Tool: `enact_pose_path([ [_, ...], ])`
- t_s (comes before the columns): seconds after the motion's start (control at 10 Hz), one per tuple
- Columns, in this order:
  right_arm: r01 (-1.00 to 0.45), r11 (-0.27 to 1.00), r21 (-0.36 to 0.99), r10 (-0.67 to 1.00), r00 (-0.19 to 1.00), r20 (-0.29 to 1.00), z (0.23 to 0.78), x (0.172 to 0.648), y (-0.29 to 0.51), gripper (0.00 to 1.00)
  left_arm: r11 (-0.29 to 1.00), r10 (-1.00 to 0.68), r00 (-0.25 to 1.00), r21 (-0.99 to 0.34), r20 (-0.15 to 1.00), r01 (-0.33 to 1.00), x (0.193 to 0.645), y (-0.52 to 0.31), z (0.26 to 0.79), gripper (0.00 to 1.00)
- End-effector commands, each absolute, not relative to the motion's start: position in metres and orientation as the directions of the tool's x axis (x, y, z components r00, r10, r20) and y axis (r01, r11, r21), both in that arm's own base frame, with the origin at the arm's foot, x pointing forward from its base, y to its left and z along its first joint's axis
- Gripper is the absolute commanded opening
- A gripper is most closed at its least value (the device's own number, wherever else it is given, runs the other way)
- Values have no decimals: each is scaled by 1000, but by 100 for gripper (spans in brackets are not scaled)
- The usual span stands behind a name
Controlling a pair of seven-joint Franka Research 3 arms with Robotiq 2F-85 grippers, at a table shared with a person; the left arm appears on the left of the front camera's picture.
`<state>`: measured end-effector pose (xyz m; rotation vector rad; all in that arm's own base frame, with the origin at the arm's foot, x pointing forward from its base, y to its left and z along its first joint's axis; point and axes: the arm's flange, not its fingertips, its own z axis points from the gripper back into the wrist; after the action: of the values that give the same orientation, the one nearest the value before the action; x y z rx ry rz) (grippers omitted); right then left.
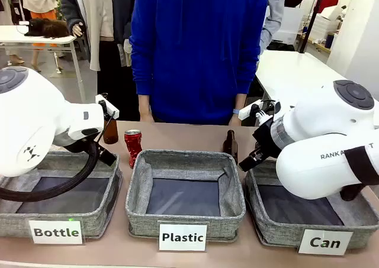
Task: Sort the can waste into the basket.
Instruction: Pick up the can waste from the table and place it in the right Fabric basket.
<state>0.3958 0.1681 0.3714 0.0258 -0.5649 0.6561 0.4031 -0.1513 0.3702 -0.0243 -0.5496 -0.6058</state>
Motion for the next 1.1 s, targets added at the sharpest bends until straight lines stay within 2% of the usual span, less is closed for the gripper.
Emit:
enact_pose_path([
  [0.0, -584, 798, -151, 570, 648, 505, 371, 396, 168, 100, 826, -534, 683, 136, 498, 547, 403, -151, 370, 100],
  [1.0, -584, 798, -151, 570, 648, 505, 371, 396, 168, 100, 826, -534, 683, 136, 498, 547, 403, -151, 370, 100],
])
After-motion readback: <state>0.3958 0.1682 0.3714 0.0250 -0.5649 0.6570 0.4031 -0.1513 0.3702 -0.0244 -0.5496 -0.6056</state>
